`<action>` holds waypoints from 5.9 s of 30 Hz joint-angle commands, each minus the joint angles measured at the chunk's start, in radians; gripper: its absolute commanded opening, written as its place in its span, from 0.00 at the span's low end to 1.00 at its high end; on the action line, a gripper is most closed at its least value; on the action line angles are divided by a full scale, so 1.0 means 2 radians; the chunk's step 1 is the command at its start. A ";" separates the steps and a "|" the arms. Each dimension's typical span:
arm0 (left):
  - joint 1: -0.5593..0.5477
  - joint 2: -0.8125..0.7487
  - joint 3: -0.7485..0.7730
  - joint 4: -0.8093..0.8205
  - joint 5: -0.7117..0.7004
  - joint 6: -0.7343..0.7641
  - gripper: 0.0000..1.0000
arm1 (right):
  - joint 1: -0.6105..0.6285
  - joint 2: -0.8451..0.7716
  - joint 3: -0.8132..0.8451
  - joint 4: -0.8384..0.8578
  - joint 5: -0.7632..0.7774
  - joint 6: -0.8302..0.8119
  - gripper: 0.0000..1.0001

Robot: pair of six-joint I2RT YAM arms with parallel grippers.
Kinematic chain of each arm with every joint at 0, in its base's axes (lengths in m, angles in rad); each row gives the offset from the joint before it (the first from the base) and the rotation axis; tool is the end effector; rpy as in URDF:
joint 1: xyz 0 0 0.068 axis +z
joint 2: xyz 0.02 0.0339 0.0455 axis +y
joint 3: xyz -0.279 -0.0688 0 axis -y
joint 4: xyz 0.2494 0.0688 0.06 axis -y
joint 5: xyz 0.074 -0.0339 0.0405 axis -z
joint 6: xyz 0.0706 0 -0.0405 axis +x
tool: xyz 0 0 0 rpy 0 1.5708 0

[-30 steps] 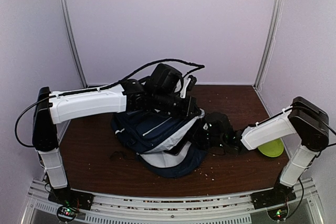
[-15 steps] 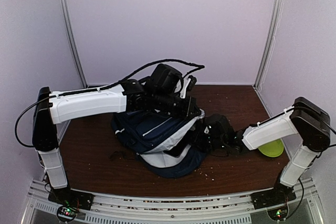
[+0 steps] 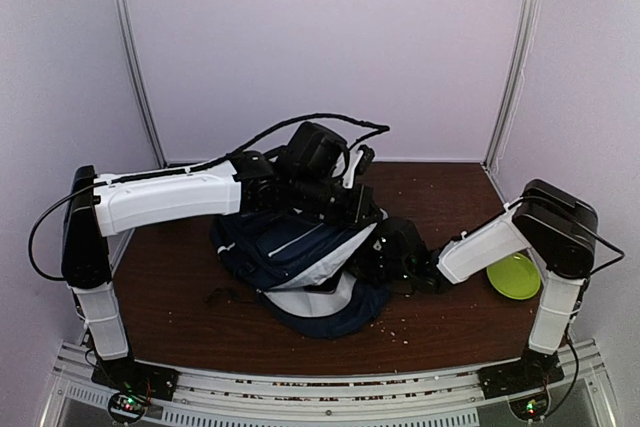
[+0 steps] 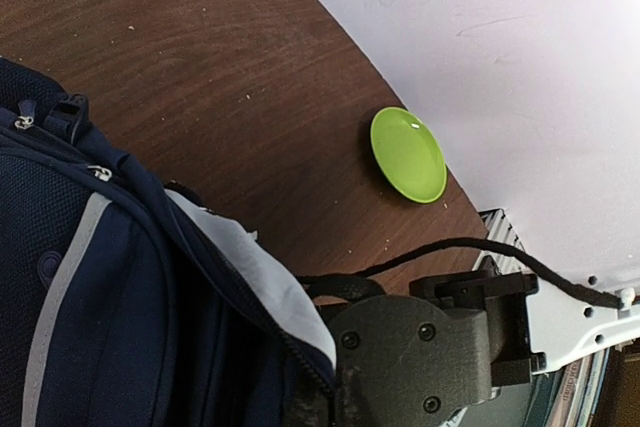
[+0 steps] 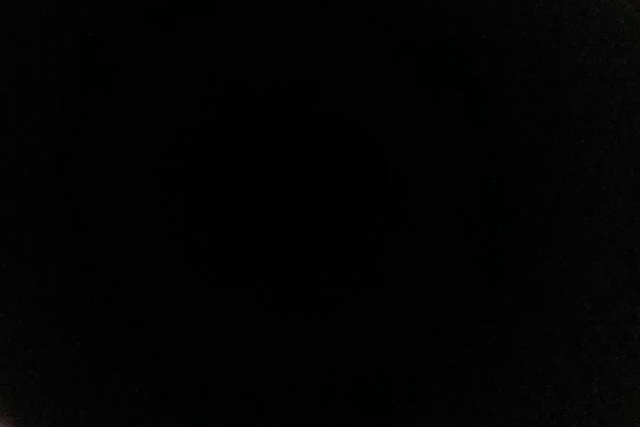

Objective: Pack the student bag
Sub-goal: Place the personal item in the student bag, then adjust the student bag at the center of the board.

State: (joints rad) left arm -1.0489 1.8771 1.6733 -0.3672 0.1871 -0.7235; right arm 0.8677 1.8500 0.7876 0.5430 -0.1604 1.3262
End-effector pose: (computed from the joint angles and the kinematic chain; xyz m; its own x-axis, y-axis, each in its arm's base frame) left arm 0.2285 -0.4236 0.3103 -0.8175 0.1167 -0.5640 0.5185 0.5756 -0.6323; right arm 0.2471 0.3090 0.1217 -0.8953 0.4250 -0.1333 0.1073 0.4963 0.8615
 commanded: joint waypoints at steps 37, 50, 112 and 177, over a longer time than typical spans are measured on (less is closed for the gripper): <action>-0.011 -0.077 -0.084 -0.005 -0.105 0.127 0.27 | 0.007 -0.462 -0.173 -0.326 0.159 -0.201 0.50; -0.016 -0.356 -0.363 -0.061 -0.338 0.087 0.79 | 0.034 -0.345 -0.169 -0.154 0.067 -0.093 0.48; 0.010 -0.182 -0.258 -0.013 -0.104 0.311 0.81 | -0.072 -0.401 -0.094 -0.118 -0.088 -0.251 0.00; -0.001 -0.035 -0.112 0.091 -0.141 0.098 0.00 | 0.018 -0.392 -0.018 -0.369 0.089 -0.183 0.53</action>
State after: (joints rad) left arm -1.0657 1.8549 1.4773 -0.3603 -0.0986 -0.5091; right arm 0.8982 1.0233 0.6895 -0.1436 -0.0341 0.9905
